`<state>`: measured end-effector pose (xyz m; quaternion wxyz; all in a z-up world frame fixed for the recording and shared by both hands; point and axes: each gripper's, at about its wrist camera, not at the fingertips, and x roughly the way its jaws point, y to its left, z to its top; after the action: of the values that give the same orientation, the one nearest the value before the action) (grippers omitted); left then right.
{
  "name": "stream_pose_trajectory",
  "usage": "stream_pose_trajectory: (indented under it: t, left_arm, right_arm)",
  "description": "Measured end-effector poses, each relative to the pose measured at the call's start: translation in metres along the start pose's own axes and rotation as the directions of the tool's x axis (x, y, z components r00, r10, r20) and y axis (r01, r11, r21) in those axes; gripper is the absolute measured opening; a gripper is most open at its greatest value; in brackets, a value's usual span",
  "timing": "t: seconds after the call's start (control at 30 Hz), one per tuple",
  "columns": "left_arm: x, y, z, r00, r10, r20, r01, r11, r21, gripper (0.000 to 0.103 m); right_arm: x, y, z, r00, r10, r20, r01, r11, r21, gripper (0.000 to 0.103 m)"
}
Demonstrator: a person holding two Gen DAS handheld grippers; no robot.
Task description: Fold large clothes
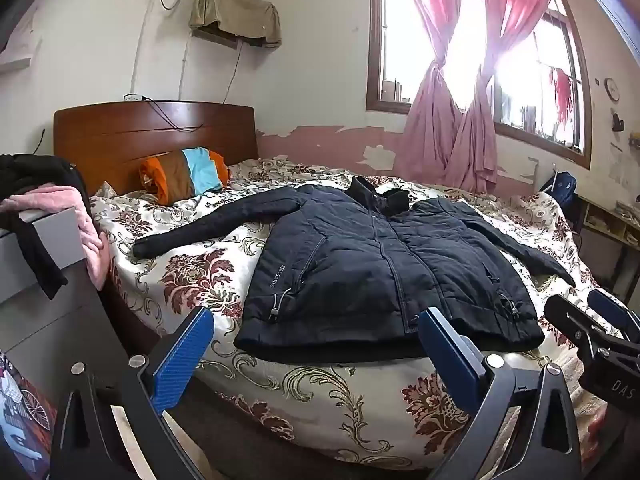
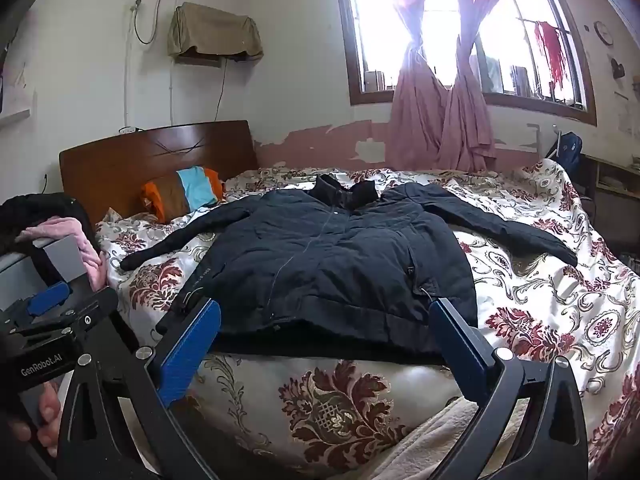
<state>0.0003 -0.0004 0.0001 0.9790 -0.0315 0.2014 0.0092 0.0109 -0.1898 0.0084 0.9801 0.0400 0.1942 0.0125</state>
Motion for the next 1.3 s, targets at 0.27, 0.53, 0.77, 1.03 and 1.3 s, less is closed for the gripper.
stream_pose_trajectory:
  t: [0.27, 0.53, 0.77, 1.03, 1.3]
  left_arm:
    - [-0.0027, -0.0009, 0.0006, 1.000, -0.007, 0.003, 0.007, 1.000, 0.001, 0.103]
    - [0.0036, -0.0009, -0.0045, 1.000, 0.001, -0.014, -0.001, 1.000, 0.005, 0.103]
    - [0.0038, -0.0002, -0.0039, 1.000, 0.002, -0.015, -0.001, 1.000, 0.005, 0.103]
    - [0.0037, -0.0004, -0.0041, 1.000, 0.000, -0.015, 0.000, 1.000, 0.007, 0.103]
    - [0.0038, -0.0008, -0.0043, 1.000, -0.002, -0.016, 0.002, 1.000, 0.007, 0.103]
  right_arm:
    - [0.0024, 0.0018, -0.0049, 1.000, -0.011, -0.006, 0.011, 1.000, -0.011, 0.102]
    - [0.0006, 0.0004, -0.0040, 1.000, -0.009, -0.013, 0.009, 1.000, -0.006, 0.102]
    - [0.0027, 0.0001, -0.0043, 1.000, -0.012, -0.015, 0.012, 1.000, -0.007, 0.102]
    - [0.0027, 0.0022, -0.0053, 1.000, -0.015, -0.019, 0.014, 1.000, -0.009, 0.102]
    - [0.0033, 0.0028, -0.0064, 1.000, -0.017, -0.023, 0.016, 1.000, -0.015, 0.102]
